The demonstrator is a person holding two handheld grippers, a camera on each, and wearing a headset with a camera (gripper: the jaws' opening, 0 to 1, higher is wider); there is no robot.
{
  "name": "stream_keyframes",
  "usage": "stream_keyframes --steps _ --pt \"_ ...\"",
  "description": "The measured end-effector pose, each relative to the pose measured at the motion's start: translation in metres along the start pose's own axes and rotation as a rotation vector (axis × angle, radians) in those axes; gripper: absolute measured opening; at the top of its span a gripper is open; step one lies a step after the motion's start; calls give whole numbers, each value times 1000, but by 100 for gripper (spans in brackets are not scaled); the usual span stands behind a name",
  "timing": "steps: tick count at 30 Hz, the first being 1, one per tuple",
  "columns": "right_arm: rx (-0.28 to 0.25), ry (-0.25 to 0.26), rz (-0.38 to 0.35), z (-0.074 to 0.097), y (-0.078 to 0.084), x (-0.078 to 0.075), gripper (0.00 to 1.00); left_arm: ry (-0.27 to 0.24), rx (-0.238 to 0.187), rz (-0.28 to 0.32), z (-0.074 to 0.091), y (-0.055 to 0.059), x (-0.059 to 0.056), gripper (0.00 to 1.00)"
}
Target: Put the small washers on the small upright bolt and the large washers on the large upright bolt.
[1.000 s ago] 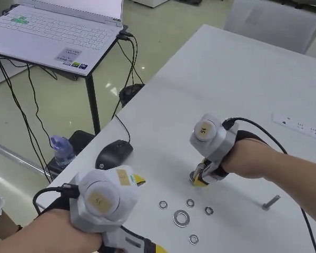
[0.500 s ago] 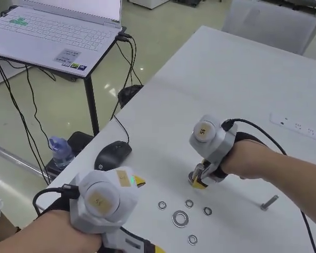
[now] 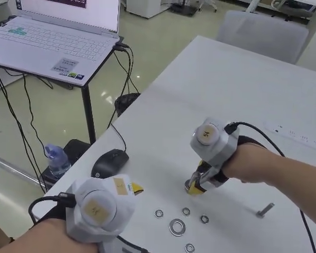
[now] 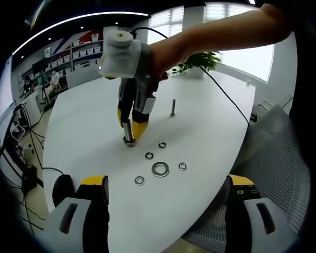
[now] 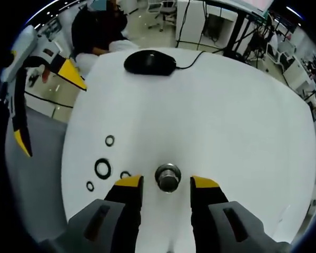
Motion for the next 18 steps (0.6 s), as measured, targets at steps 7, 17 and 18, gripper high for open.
stream_keyframes --steps 7,17,18 --pt "-30 10 26 16 -4 10 37 3 3 -10 2 -1 -1 91" --pt "-79 12 75 34 -12 34 37 3 5 -17 6 -2 -5 91" --pt "-80 13 82 34 -12 38 37 3 6 -19 6 -2 -5 91"
Point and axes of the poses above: the centre of the closed fingertips' face, and the gripper's own axes: z roughly backward along the fingers, x roughly to its left, y roughly out of its underside, the point moved 9 cm from there along z, roughly backward along the fingers, and after that the axes turned 2 degrees about y, right-handed, at the moved point
